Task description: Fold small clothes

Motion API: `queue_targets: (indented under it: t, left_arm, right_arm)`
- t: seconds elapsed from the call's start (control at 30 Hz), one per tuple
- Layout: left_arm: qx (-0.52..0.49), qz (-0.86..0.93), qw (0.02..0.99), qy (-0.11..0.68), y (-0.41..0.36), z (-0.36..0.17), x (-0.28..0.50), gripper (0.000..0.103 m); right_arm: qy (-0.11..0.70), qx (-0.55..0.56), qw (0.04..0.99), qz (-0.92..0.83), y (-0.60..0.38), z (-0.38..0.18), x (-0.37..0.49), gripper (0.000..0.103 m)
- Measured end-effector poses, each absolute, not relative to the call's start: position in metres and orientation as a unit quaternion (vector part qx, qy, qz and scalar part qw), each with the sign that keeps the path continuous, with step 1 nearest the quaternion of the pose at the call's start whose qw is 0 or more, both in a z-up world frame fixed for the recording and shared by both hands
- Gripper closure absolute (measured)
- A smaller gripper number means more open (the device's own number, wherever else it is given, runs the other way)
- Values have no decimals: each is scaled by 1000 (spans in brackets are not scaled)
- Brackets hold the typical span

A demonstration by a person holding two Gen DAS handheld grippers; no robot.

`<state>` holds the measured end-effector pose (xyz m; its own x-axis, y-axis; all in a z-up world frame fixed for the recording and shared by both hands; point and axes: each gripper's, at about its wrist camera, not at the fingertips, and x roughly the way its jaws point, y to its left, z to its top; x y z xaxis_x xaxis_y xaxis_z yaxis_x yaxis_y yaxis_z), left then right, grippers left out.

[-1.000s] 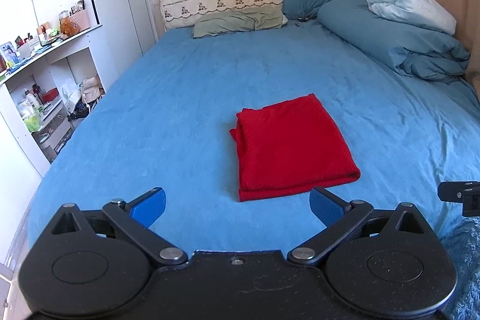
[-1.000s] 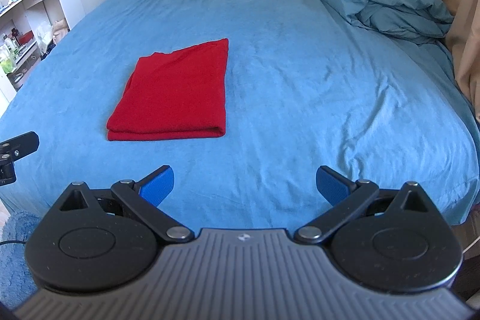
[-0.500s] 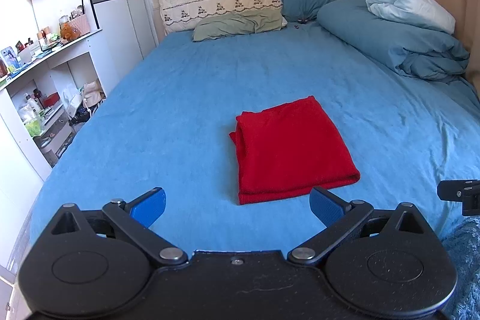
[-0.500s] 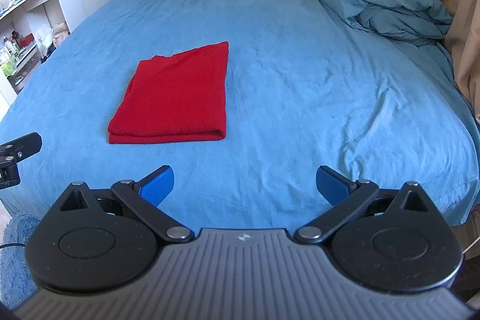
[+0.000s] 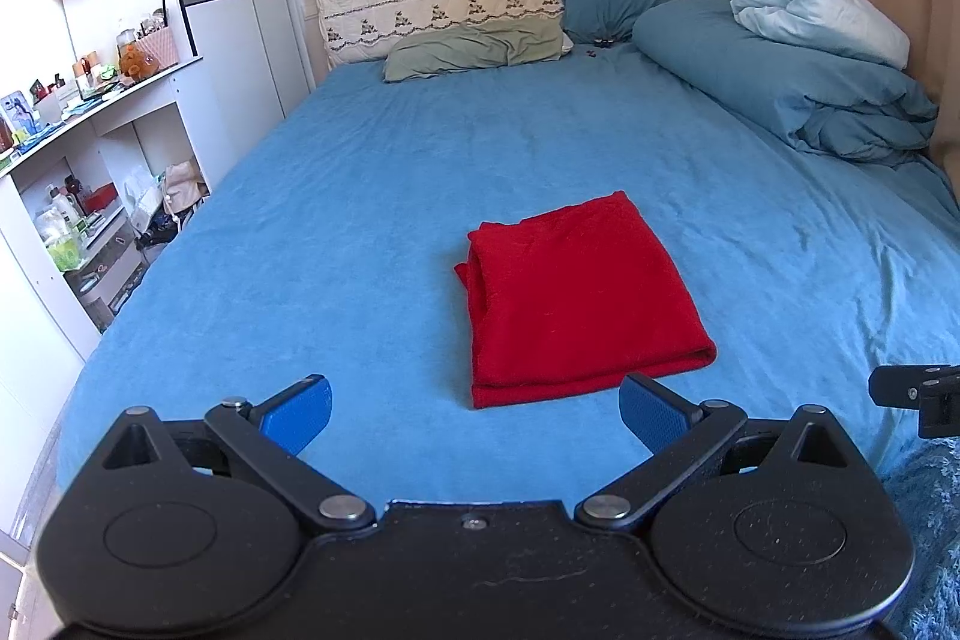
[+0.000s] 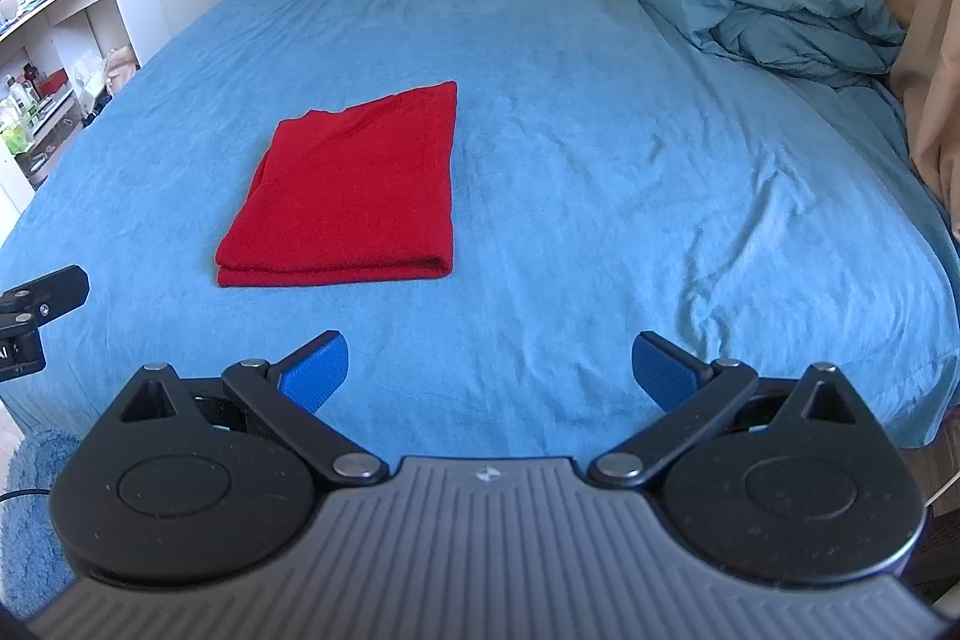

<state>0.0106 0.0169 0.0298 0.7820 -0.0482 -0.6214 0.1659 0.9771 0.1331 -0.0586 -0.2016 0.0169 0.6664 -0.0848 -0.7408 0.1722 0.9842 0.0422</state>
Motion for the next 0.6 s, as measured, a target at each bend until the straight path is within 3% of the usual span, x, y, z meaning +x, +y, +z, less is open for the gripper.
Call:
queue_targets:
  t: [0.6]
  left_arm:
    - [87, -55, 940, 324, 14, 28, 11, 0]
  right_arm:
    - [401, 51, 912, -71, -190, 15, -57, 0]
